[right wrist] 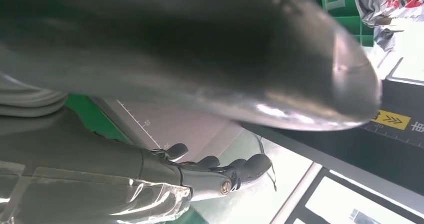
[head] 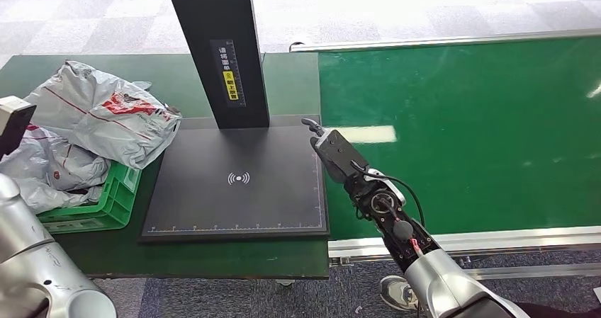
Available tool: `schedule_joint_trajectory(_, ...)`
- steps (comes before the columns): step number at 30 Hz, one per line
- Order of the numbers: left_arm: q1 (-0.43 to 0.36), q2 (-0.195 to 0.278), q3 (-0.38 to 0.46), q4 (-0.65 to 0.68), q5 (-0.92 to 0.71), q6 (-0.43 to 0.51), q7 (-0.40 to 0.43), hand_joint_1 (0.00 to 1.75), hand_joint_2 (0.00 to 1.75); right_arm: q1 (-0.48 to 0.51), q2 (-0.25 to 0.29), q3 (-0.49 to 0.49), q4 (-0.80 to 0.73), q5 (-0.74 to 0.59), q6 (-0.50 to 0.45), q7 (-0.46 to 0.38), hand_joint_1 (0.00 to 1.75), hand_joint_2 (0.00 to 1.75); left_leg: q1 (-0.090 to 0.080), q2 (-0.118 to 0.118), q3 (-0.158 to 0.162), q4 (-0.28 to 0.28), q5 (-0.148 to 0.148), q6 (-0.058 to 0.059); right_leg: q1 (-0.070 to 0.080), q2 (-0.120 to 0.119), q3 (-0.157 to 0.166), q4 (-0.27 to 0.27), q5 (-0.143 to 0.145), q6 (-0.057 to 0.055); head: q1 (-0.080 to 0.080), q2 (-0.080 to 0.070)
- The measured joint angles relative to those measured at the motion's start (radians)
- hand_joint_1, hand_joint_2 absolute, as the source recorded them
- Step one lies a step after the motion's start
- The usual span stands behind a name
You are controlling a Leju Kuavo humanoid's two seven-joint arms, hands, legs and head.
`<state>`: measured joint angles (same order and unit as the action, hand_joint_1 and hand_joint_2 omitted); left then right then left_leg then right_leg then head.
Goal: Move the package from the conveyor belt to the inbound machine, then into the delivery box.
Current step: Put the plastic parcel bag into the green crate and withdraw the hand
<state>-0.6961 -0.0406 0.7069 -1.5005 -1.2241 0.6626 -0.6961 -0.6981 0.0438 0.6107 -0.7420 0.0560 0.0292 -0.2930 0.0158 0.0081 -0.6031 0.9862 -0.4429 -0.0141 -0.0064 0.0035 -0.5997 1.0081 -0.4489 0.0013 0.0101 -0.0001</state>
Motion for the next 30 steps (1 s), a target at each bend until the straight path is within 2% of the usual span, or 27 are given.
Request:
schedule_joint_trajectory(5,-0.010,-0.025,-0.009,0.093,0.297,-0.001,0.020,0.00,1.75,0.010,-0.009,0.000,-0.008,-0.007,-0.013,0.006,0.00,0.00,0.000,-0.001,0.001,0.000,0.000,0.000,0.000,-0.001,0.000,0.000,0.000,0.000,0.000,0.000)
schedule_joint_trajectory(9,-0.012,-0.055,-0.055,0.178,0.401,-0.001,0.012,0.00,1.75,0.020,-0.022,-0.006,-0.019,-0.013,-0.014,0.003,0.00,0.00,-0.001,-0.002,0.001,0.000,0.000,0.000,-0.001,-0.002,0.001,0.000,0.000,0.000,0.000,0.000)
schedule_joint_trajectory(10,-0.015,-0.062,-0.068,0.208,0.446,-0.009,0.006,0.00,1.75,0.022,-0.025,-0.010,-0.023,-0.019,-0.013,-0.002,0.00,0.00,-0.001,-0.002,0.001,0.000,0.000,0.000,-0.001,-0.002,0.001,0.000,0.000,0.000,0.000,0.000)
schedule_joint_trajectory(12,-0.002,-0.069,-0.137,0.283,0.650,-0.077,0.023,0.00,1.75,0.030,-0.026,-0.026,-0.036,-0.061,-0.004,-0.025,0.00,0.00,-0.001,-0.001,0.001,0.000,0.000,0.000,-0.001,-0.002,0.001,-0.001,0.000,0.000,0.000,0.000)
schedule_joint_trajectory(14,0.052,-0.071,-0.280,0.344,0.918,-0.256,0.079,0.00,1.75,0.037,-0.022,-0.060,-0.052,-0.133,0.017,-0.056,0.00,0.87,-0.002,-0.002,0.001,0.001,0.000,0.000,-0.002,-0.003,0.001,-0.001,0.000,0.000,0.000,0.000)
schedule_joint_trajectory(16,0.133,-0.079,-0.444,0.366,1.092,-0.493,0.124,0.00,1.75,0.037,-0.010,-0.097,-0.062,-0.199,0.044,-0.070,0.00,1.75,-0.002,-0.002,0.000,0.000,0.000,0.001,-0.002,-0.003,0.002,-0.001,0.000,0.001,0.000,0.000)
schedule_joint_trajectory(18,0.216,-0.104,-0.586,0.378,1.186,-0.668,0.135,0.00,1.75,0.032,0.011,-0.129,-0.065,-0.253,0.071,-0.064,0.00,1.75,-0.003,0.000,0.000,0.000,-0.002,0.002,-0.003,-0.001,0.001,-0.001,0.000,0.001,0.000,0.000)
schedule_joint_trajectory(20,0.286,-0.137,-0.705,0.387,1.250,-0.722,0.144,0.00,1.75,0.023,0.037,-0.154,-0.063,-0.288,0.085,-0.052,0.00,1.75,-0.004,0.003,0.000,0.000,-0.003,0.004,-0.004,0.001,0.000,-0.001,0.000,0.001,0.000,0.000)
schedule_joint_trajectory(22,0.330,-0.156,-0.794,0.395,1.287,-0.725,0.164,0.00,1.75,0.014,0.055,-0.168,-0.060,-0.297,0.086,-0.042,0.00,1.75,-0.004,0.003,0.000,0.000,-0.003,0.004,-0.004,0.001,0.000,-0.002,0.000,0.002,0.000,0.000)
schedule_joint_trajectory(25,0.356,-0.158,-0.864,0.412,1.321,-0.743,0.181,0.00,1.75,0.009,0.066,-0.180,-0.056,-0.288,0.085,-0.038,0.00,1.75,-0.004,0.001,0.000,0.000,-0.003,0.004,-0.003,0.000,0.000,-0.002,-0.001,0.002,0.000,0.000)
schedule_joint_trajectory(30,0.359,-0.160,-0.912,0.458,1.311,-0.763,0.171,0.00,1.75,0.013,0.068,-0.191,-0.056,-0.247,0.092,-0.039,0.00,1.75,-0.003,0.001,0.000,0.000,-0.003,0.004,-0.003,0.000,0.000,-0.001,-0.001,0.002,0.000,0.000)
